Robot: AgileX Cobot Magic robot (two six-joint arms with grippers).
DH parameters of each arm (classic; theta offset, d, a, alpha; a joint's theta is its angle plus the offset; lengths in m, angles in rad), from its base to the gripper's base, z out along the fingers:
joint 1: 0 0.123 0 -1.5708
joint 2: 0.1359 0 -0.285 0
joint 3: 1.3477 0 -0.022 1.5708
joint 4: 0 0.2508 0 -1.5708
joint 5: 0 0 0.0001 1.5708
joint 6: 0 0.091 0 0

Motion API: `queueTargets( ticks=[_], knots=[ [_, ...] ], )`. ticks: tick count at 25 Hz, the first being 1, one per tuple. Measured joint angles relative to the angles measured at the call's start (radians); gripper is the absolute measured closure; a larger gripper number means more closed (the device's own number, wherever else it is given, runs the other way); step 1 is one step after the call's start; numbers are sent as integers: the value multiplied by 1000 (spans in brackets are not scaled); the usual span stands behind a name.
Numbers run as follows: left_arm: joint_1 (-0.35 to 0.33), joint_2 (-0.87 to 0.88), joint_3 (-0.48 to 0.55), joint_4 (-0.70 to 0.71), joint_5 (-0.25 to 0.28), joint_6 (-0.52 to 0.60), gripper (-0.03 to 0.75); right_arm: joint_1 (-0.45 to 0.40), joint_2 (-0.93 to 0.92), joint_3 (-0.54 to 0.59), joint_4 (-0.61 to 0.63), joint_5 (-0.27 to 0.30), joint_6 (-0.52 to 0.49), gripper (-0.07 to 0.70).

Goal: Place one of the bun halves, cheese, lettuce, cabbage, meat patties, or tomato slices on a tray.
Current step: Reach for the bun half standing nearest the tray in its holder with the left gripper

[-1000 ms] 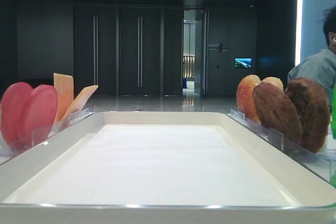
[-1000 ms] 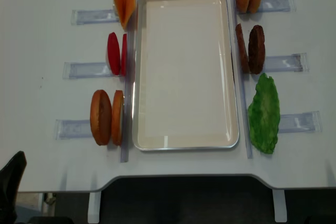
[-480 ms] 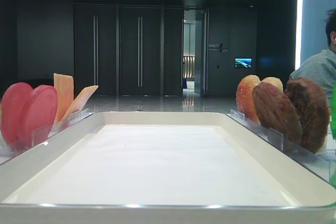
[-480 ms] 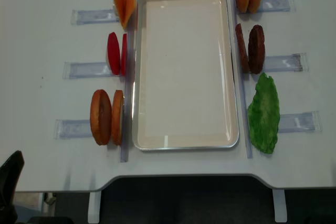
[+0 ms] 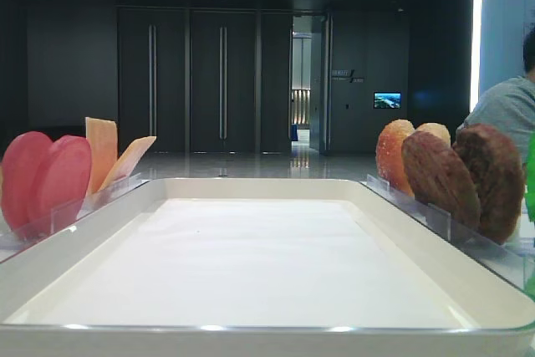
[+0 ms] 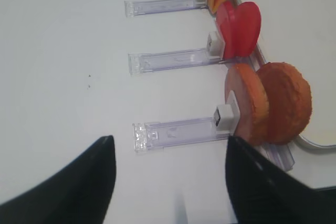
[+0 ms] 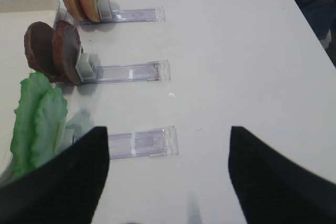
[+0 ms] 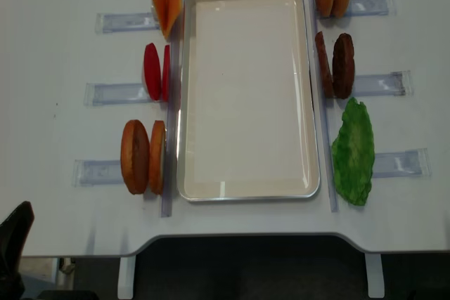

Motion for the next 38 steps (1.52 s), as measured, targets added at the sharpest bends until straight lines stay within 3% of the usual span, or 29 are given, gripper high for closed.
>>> queueTargets(
  ticks=[9, 18, 31, 38],
  knots=[
    [0, 0, 0, 0, 0, 0, 220, 0, 0, 0, 0, 0, 0, 162],
    [0, 128, -57, -1, 57, -35, 220, 0, 0, 0, 0, 0, 0, 162],
    [0, 522, -170, -9, 62, -98, 220, 0, 0, 0, 0, 0, 0, 162],
    [0, 768, -333, -9, 111, -126, 220, 0, 0, 0, 0, 0, 0, 162]
  ],
)
